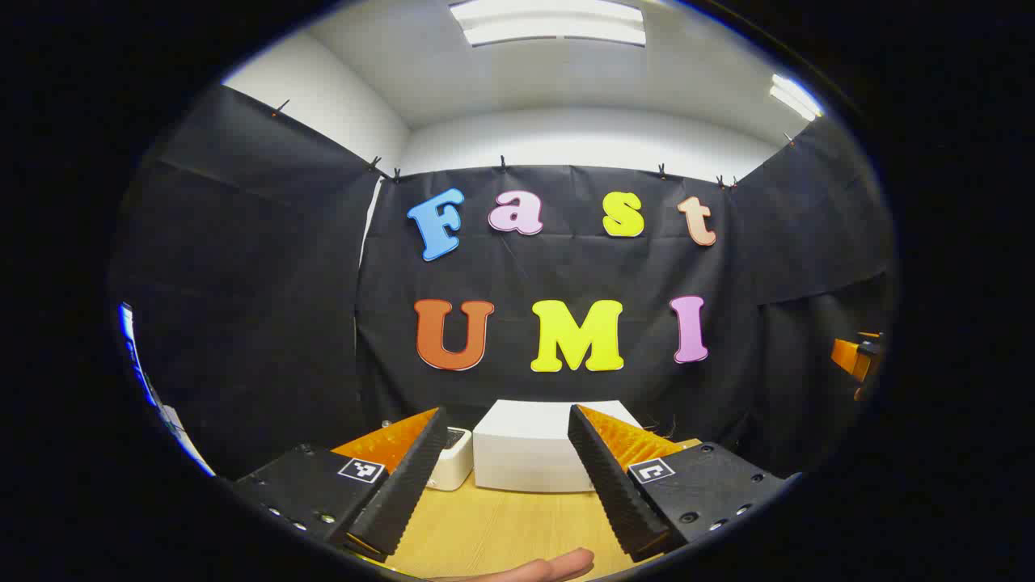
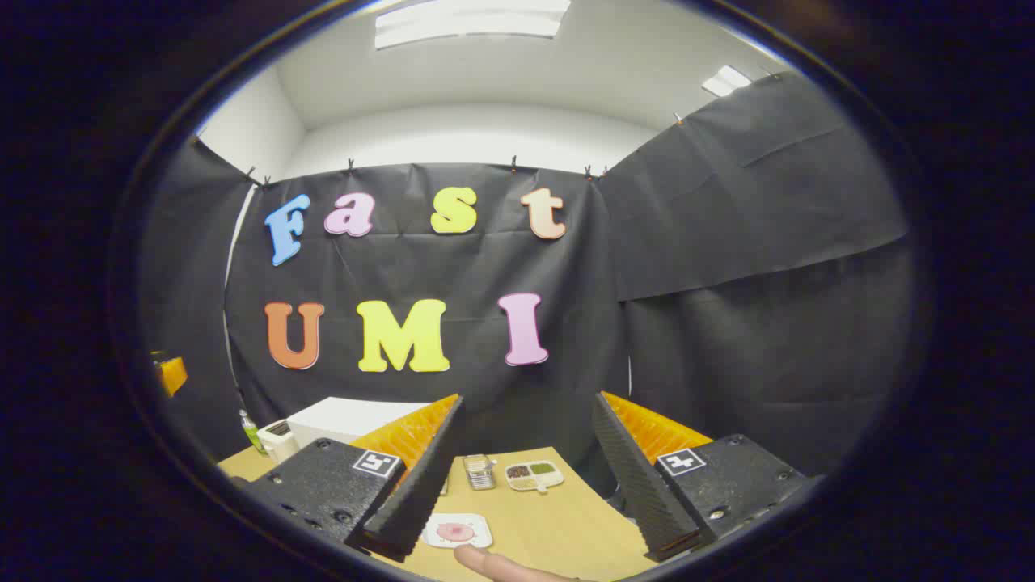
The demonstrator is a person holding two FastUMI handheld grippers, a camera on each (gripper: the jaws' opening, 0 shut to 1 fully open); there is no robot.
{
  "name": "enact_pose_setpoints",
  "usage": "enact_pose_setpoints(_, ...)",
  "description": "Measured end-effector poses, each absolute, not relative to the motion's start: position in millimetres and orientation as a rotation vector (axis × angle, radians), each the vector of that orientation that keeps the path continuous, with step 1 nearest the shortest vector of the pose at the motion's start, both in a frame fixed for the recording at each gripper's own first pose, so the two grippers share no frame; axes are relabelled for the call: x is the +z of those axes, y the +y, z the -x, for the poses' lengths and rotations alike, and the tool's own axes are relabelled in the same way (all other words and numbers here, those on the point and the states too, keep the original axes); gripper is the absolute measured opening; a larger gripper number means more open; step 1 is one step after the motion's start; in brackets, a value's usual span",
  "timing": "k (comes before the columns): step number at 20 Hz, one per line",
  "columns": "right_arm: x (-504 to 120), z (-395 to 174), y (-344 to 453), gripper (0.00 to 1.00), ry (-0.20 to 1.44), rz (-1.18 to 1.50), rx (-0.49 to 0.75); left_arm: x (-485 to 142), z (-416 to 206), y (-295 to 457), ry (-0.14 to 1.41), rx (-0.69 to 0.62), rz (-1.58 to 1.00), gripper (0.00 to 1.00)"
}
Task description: Open the microwave oven with the left hand, put the food in, and close the microwave oven.
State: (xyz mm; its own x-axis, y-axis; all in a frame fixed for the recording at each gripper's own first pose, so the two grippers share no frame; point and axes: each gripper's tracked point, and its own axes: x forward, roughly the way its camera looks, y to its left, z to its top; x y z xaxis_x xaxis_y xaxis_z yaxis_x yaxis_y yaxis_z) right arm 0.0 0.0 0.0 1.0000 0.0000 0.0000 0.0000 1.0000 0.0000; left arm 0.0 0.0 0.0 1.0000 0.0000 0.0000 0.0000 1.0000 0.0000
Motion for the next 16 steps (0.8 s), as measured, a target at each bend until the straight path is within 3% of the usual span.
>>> enact_pose_setpoints(1,-3,1,-1,0.91,0.005,0.002,-0.002,-1,2,0,0.005,0.003,-0.007,0.94)
enact_pose_setpoints(2,-5,3,-1,1.0,0.008,0.005,0.001,-2,5,-1,0.008,0.001,-0.017,0.94)
enact_pose_setpoints(3,-5,3,1,0.91,0.008,0.005,0.006,-3,8,-2,0.009,-0.002,-0.027,0.93)
enact_pose_setpoints(7,-8,-2,2,0.91,0.018,0.005,0.01,-6,12,-6,0.01,-0.021,-0.035,0.93)
enact_pose_setpoints(8,-8,-4,2,1.0,0.021,0.006,0.009,-6,11,-8,0.012,-0.023,-0.033,0.93)
enact_pose_setpoints(9,-9,-4,2,0.91,0.023,0.005,0.011,-3,13,-7,0.008,-0.022,-0.031,0.93)
enact_pose_setpoints(16,-16,-13,3,0.91,0.034,-0.009,0.027,-7,2,-7,0.012,-0.009,-0.034,0.93)
